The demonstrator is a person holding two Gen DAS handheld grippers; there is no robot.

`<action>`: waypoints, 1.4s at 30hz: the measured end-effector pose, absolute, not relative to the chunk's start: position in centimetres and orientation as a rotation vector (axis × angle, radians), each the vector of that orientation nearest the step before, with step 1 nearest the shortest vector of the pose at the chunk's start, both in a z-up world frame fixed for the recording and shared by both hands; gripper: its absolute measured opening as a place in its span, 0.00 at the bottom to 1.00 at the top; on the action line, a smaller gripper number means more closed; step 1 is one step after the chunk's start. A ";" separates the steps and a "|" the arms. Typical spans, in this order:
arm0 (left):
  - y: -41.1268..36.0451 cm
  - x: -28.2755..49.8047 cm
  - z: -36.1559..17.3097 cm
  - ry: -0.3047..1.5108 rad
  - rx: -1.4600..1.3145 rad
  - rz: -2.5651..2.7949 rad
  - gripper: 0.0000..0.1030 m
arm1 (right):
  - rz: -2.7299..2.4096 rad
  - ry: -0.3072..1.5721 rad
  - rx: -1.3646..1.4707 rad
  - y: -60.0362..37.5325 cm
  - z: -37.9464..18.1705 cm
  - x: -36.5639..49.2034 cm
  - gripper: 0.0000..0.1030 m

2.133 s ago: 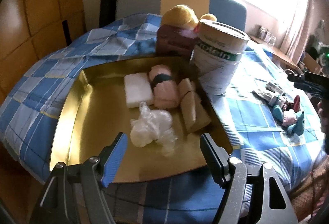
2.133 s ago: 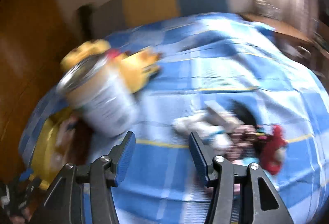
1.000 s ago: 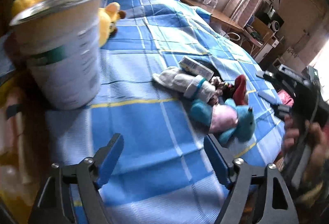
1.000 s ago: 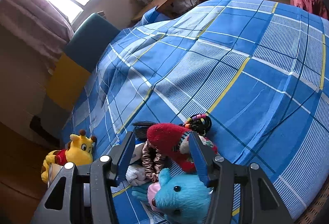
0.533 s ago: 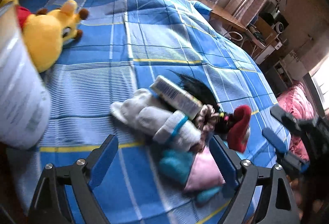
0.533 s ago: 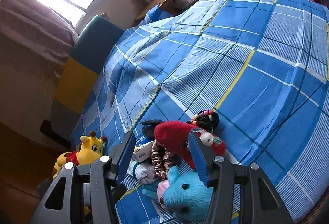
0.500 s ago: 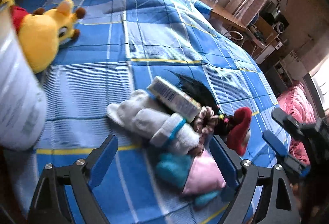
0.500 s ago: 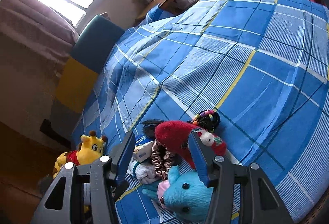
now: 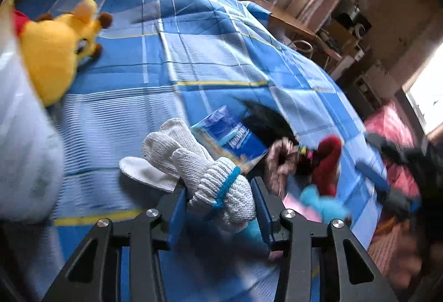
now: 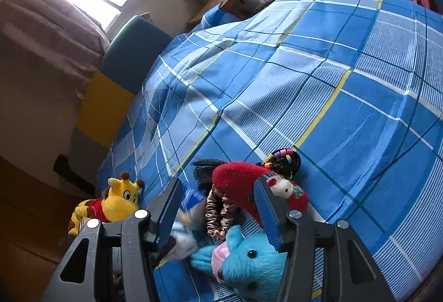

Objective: Organize soft objects
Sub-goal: 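Grasp the white knit gloves by the blue cuff with the left gripper, then lift the white gloves with the left gripper while right approaches the blue plush toy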

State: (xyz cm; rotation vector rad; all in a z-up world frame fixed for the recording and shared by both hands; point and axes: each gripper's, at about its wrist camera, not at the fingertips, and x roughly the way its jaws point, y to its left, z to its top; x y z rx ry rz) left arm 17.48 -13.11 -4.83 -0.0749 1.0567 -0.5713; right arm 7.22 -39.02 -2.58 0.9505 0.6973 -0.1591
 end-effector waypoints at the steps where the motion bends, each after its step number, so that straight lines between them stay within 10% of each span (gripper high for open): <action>1: -12.2 16.9 -4.7 1.062 -0.068 -0.575 0.44 | -0.157 0.700 0.945 -39.0 -2.6 7.3 0.53; 12: -4.9 7.8 -6.5 1.108 -0.037 -0.552 0.45 | -0.076 0.738 0.841 -36.7 -2.0 8.5 0.53; 20: -4.0 8.7 -8.1 1.135 -0.218 -0.493 0.64 | -0.007 0.791 0.775 -34.8 -1.9 9.4 0.53; 32: -5.0 8.2 -8.4 1.058 -0.104 -0.465 0.54 | -0.115 0.962 0.749 -35.4 -3.6 8.8 0.57; 42: -5.1 7.8 -8.4 1.044 -0.080 -0.472 0.51 | 0.155 1.129 -0.040 -28.1 0.8 8.8 0.67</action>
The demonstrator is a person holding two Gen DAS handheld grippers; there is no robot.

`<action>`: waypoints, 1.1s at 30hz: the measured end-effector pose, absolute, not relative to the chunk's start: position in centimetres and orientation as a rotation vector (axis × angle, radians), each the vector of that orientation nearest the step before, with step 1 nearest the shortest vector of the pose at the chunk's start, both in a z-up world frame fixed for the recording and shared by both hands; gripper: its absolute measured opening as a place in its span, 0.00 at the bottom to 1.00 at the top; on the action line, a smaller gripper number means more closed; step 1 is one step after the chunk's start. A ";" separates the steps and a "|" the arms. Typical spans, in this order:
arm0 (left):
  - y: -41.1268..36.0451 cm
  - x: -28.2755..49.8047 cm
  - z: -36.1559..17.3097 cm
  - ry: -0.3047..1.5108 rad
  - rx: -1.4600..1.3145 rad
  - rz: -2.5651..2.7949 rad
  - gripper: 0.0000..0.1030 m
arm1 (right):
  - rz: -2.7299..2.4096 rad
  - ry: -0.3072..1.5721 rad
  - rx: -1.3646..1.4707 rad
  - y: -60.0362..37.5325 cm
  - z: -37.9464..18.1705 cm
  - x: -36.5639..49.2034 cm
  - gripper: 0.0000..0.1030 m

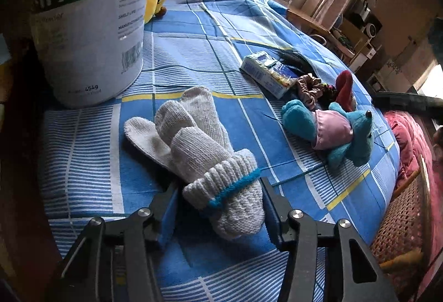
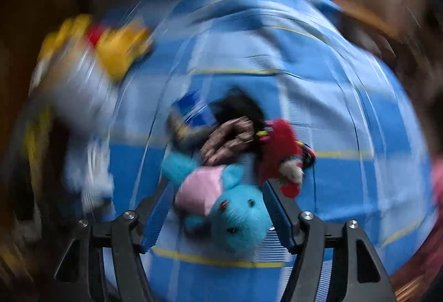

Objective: Organize soft objects
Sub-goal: 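Lift the white gloves with the left gripper while right approaches the blue plush toy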

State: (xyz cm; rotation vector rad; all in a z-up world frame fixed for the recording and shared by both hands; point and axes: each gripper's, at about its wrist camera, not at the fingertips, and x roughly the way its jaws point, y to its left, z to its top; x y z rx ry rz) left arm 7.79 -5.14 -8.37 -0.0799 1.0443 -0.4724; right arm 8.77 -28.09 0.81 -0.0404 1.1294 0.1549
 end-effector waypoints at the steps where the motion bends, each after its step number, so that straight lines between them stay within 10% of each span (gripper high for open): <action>1: -5.0 7.8 -8.4 1.045 -0.085 -0.473 0.50 | 0.188 1.164 -0.161 -26.6 0.5 8.6 0.67; 9: -4.9 7.9 -8.4 1.045 -0.094 -0.471 0.50 | 0.170 1.276 -0.646 -23.2 -4.0 8.7 0.69; 18: -5.1 7.4 -8.4 1.019 -0.069 -0.470 0.49 | 0.118 1.270 -0.605 -23.3 -6.8 10.0 0.47; 33: -3.7 4.9 -8.0 0.969 -0.025 -0.448 0.39 | 0.093 1.287 -0.616 -22.8 -7.1 9.6 0.48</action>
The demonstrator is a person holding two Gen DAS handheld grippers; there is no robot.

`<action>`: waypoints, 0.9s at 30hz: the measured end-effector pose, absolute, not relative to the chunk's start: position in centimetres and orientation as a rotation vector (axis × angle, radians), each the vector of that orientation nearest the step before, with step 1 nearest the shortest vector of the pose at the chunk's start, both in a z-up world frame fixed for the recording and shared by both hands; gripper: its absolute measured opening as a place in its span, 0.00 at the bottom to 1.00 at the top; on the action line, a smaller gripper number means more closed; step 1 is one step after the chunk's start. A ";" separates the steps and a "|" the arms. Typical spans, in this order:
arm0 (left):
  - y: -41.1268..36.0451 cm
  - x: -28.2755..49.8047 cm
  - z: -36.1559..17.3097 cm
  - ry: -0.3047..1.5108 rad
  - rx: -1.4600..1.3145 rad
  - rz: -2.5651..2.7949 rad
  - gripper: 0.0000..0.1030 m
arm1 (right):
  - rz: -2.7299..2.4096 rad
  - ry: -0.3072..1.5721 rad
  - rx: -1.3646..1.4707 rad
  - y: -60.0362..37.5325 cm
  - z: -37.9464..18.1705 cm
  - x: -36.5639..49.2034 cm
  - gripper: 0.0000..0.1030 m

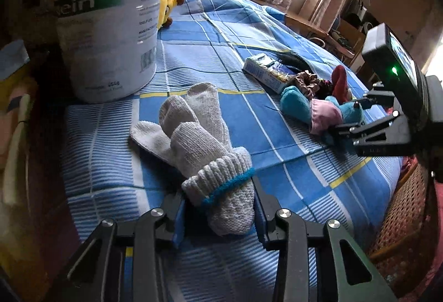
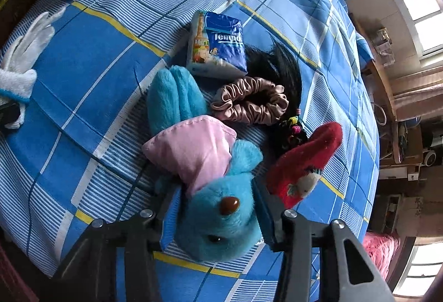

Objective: Organize soft objects
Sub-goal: 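Lift the white gloves with the left gripper while right approaches the blue plush toy, then lower the white gloves into the tray and open the left gripper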

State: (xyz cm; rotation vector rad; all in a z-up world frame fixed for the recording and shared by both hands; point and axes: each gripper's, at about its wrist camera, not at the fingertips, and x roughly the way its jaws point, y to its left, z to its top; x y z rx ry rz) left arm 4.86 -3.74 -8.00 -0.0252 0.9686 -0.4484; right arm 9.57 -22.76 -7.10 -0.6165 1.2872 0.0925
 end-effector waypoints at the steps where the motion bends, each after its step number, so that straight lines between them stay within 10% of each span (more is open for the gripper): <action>1: -3.7 4.6 -7.9 0.964 -0.015 -0.444 0.39 | 0.092 1.287 -0.617 -22.8 -7.1 9.6 0.48; 27: 7.1 2.1 -0.3 0.820 -0.194 -0.262 0.39 | 0.091 1.296 -0.596 -23.3 -7.4 10.1 0.48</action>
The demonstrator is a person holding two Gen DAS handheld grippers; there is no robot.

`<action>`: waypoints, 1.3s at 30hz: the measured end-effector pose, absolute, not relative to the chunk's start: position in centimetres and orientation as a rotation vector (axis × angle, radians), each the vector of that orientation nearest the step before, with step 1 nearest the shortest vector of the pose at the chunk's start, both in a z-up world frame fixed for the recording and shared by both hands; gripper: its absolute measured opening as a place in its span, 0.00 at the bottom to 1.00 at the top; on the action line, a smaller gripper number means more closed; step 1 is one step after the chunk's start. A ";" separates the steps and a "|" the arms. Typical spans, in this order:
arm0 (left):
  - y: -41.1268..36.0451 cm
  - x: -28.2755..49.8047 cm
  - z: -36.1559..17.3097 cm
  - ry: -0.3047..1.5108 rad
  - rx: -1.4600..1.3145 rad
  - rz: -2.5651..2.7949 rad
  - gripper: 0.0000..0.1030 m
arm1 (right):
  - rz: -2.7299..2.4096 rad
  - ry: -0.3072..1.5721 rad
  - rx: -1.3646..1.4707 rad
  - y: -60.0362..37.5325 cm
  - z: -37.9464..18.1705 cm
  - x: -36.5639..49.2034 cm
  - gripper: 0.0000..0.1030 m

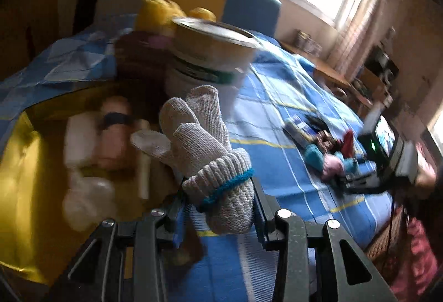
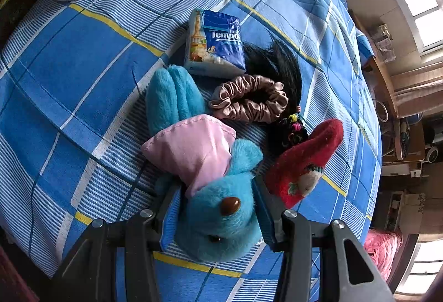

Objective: Organize soft objects
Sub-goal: 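Lower the white gloves into the tray and open the left gripper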

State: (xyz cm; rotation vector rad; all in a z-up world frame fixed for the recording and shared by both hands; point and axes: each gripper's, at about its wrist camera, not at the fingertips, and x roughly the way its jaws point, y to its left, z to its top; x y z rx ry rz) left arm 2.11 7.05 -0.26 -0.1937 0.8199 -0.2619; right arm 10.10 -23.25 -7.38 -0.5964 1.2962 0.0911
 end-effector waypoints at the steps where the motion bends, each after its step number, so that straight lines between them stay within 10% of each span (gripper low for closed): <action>1: 8.0 2.1 0.2 0.806 -0.206 -0.239 0.39 | 0.091 1.296 -0.595 -23.2 -7.3 10.0 0.48; 27: 23.9 8.7 -4.7 0.996 -0.180 0.149 0.41 | 0.080 1.301 -0.597 -23.2 -7.5 10.1 0.48; 39: 24.8 9.6 -4.6 0.952 -0.171 0.243 0.64 | 0.081 1.302 -0.594 -23.3 -7.6 10.1 0.48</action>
